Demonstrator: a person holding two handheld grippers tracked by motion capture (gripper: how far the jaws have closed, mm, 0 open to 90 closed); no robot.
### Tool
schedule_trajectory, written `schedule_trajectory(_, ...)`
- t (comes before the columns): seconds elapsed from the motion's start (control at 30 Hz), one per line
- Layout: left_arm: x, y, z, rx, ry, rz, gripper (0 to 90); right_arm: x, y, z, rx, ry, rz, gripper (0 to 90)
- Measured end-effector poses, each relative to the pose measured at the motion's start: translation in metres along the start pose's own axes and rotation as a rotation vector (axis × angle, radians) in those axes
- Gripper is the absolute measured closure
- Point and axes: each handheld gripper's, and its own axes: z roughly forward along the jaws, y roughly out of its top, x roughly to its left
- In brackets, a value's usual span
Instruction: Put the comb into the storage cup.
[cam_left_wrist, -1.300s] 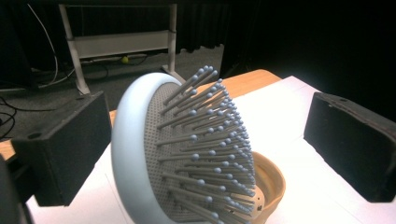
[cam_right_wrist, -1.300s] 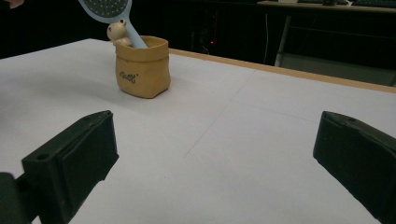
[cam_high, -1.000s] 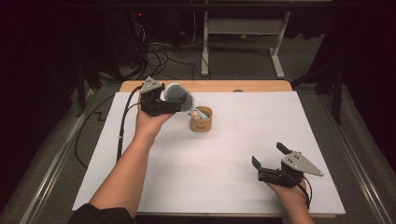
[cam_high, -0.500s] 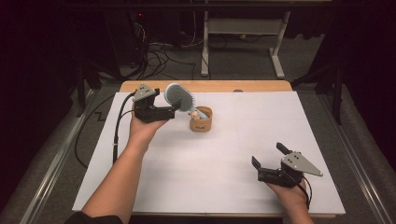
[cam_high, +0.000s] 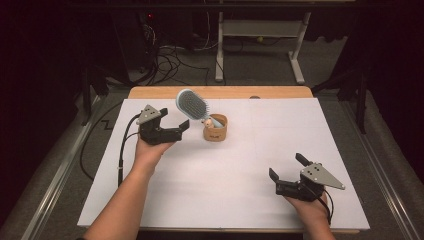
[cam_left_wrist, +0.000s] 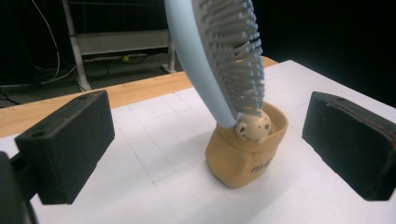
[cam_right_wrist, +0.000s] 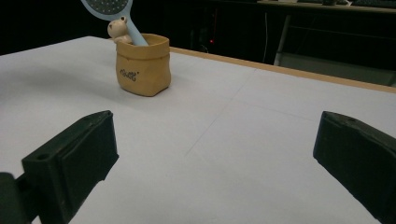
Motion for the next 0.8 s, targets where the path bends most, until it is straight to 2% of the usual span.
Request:
schedule_trajectory(0.4, -0.003, -0.03, -0.025, 0.002, 0.008, -0.004, 3.7, 0.001, 0.001, 0.0, -0.004, 0.0, -0.005, 0.5)
schedule_trajectory(0.6, -0.004, -0.046, -0.045, 0.003, 0.012, -0.003, 3.8, 0.001, 0.001, -0.001, -0.004, -0.003, -0.007, 0.5)
schedule_trajectory(0.8, -0.003, -0.057, -0.068, -0.021, 0.015, 0.002, 3.7, 0.002, 0.002, -0.001, -0.003, -0.003, -0.011, 0.5)
